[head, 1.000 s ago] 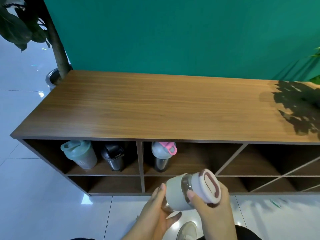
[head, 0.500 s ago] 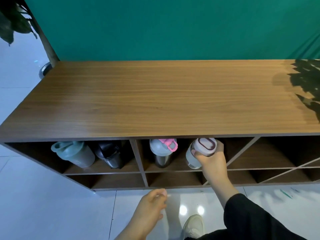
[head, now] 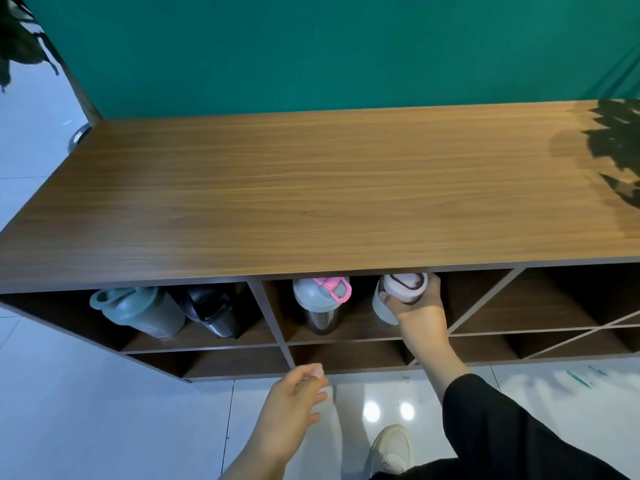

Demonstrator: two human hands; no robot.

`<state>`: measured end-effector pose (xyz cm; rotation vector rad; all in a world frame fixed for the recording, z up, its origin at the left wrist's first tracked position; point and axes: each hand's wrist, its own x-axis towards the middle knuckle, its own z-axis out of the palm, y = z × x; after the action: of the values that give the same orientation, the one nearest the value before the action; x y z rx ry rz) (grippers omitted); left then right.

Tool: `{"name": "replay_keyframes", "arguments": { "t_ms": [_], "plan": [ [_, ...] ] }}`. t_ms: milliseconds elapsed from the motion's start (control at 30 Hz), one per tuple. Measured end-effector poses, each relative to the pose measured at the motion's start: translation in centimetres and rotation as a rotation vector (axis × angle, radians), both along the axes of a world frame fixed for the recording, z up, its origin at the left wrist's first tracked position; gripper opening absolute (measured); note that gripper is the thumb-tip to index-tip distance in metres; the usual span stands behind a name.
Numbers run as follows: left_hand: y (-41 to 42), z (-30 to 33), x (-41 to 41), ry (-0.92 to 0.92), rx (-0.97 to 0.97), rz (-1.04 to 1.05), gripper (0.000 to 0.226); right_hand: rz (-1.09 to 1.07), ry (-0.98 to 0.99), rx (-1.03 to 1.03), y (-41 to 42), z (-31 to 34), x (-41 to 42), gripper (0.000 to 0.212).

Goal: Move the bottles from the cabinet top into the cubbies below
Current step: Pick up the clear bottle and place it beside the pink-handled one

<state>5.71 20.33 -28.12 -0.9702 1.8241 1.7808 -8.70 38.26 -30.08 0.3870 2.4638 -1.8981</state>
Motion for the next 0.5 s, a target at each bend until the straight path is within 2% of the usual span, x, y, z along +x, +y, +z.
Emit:
{"name": "replay_keyframes", "arguments": {
  "t_ms": [133, 267, 367, 500],
  "plan": [
    [-0.4, -0.1, 0.1, 0.008, -0.044, -0.010, 0.017, 0.017, 0.016, 0.004, -0.1, 0.0, 0.4, 0.077],
    [0.1, 0.0, 0.0, 0.040, -0.079, -0.037, 0.027, 0.016, -0.038, -0.114, 0.3, 0.3, 0.6, 0.088],
    [1.8, 0.5, -1.2, 0.093, -0.101, -0.084, 0.034, 0.018, -0.044, -0.136, 1.1, 0.4, 0.7, 0.082],
    [5.2, 0.6, -4.1, 0.153, -0.033, -0.160, 0.052, -0.018, -0.144, -0.129, 1.9, 0.7, 0.5, 0.068]
  ]
}}
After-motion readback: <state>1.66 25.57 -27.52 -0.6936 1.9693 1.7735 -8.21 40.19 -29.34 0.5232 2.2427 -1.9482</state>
